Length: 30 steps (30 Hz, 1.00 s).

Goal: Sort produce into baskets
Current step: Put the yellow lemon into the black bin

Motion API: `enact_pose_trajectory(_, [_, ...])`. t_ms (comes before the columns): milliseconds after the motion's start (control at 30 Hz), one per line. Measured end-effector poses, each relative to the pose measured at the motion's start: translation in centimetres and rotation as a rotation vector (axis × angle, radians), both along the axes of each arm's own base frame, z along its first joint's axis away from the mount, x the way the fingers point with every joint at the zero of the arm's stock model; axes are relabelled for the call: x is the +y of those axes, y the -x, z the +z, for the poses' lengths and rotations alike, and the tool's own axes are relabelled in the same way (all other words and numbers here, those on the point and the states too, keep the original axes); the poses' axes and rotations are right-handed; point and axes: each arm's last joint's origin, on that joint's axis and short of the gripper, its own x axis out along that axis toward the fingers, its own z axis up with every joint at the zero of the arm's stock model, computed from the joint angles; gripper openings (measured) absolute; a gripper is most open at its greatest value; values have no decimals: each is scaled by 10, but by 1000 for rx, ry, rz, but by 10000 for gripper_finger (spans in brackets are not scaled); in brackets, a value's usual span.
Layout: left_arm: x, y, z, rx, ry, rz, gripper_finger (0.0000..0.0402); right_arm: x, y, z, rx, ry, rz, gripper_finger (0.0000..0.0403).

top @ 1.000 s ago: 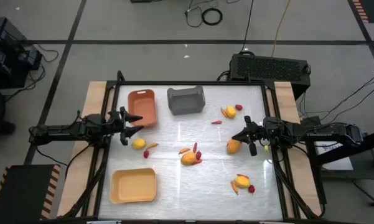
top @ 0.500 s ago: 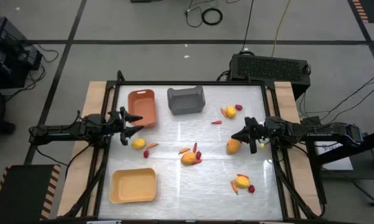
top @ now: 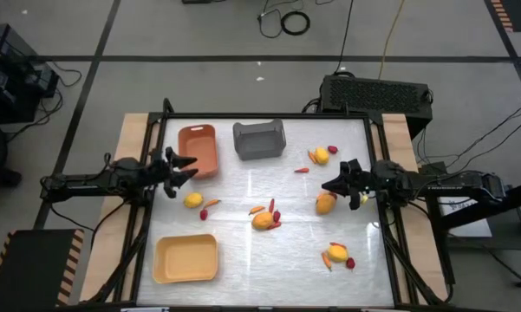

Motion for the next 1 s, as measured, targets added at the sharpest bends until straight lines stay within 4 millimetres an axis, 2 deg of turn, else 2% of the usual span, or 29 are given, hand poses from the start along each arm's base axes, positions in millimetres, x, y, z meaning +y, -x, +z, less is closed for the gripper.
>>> enact_pose_trajectory(267, [5,-2,-2,1,91,172,242,-1,-2,10,-49,43,-20,2])
enact_pose_trajectory(467, [6,-12,0,22,117,176,242,-2,-8,36,-19,192,-2,43])
enact_pose_trajectory(733, [7,-41,37,113,82,157,242,-4,-24,84,208,461,75,123])
enact_pose_trajectory(867, [7,-62,57,203,25,144,242,-5,-33,98,401,582,183,157])
enact_pose_trajectory(1000, [6,-81,77,334,-42,64,242,-5,-46,106,549,630,299,187])
